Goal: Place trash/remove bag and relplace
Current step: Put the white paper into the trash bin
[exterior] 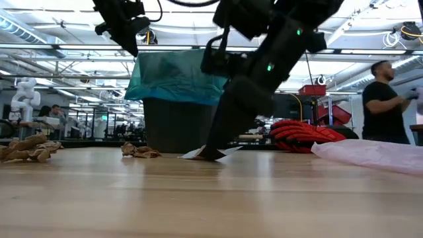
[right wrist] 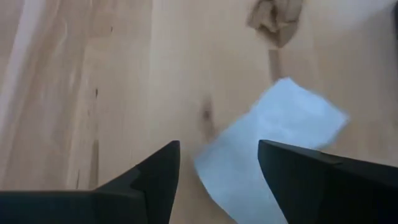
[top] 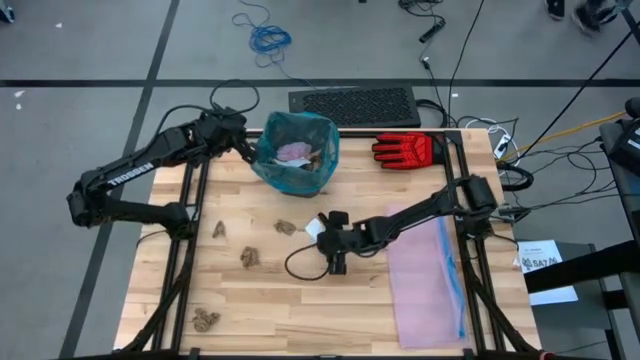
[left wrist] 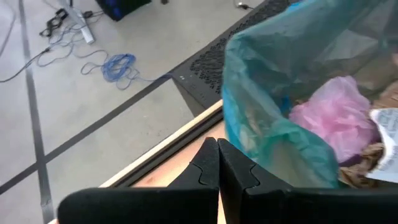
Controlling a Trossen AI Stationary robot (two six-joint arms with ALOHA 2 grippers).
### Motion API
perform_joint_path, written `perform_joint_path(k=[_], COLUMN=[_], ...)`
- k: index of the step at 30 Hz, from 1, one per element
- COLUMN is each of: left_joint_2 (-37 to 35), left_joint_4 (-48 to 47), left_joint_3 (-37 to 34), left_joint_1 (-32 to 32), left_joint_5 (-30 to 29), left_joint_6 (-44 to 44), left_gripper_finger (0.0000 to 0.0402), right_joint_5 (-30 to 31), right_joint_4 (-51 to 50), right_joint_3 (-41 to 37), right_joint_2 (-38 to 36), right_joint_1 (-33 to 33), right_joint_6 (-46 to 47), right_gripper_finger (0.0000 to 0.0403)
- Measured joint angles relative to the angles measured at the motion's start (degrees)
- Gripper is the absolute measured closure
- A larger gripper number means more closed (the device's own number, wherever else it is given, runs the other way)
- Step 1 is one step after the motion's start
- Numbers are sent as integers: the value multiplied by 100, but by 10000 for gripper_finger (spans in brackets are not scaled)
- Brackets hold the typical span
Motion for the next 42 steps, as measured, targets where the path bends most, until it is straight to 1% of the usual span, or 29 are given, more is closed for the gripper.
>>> perform_joint_path(k=[2, 4, 6, 9, 10, 11, 15, 19, 23, 27, 32, 35, 38, 39, 42], left_joint_2=[0, 0, 0, -2, -2, -2, -2, -6, -11, -11, -109, -125, -122, -122, -121], left_joint_4=[-14, -26, -22, -5, -3, -6, 34, 169, 198, 203, 392, 521, 568, 583, 596], left_joint_3=[0, 0, 0, 0, 0, 0, 0, 0, 20, 101, 141, 142, 142, 143, 144], left_joint_1=[-85, -163, -226, -267, -264, -267, -264, -264, -264, -302, -339, -337, -339, -339, -337], left_joint_5=[71, 100, 116, 115, 115, 117, 120, 126, 133, 135, 135, 133, 135, 135, 135], left_joint_6=[30, 41, 118, 183, 183, 183, 191, 245, 293, 334, 444, 478, 476, 476, 476], left_gripper_finger=[402, 402, 402, 402, 402, 402, 402, 402, 402, 402, 402, 402, 402, 402, 402], right_joint_5=[119, 370, 482, 520, 550, 621, 589, 581, 1034, 1189, 1236, 1209, 1058, 879, 78], right_joint_4=[101, 159, 183, 235, 241, 236, 125, 73, 71, 98, 270, 483, 714, 775, 805], right_joint_3=[-2, 12, 19, 17, 12, 12, 197, 411, 527, 577, 577, 584, 584, 584, 584], right_joint_2=[174, 261, 310, 323, 302, 293, 152, -262, -885, -1591, -2333, -2559, -2633, -2635, -2601], right_joint_1=[32, 72, 111, 126, 152, 172, 238, 374, 472, 365, -73, -487, -959, -1126, -1638], right_joint_6=[204, 360, 473, 579, 587, 591, 624, 469, -42, -621, -1362, -1806, -2201, -2257, -2146], right_gripper_finger=[208, 232, 272, 365, 383, 389, 400, 402, 402, 403, 403, 403, 403, 403, 403])
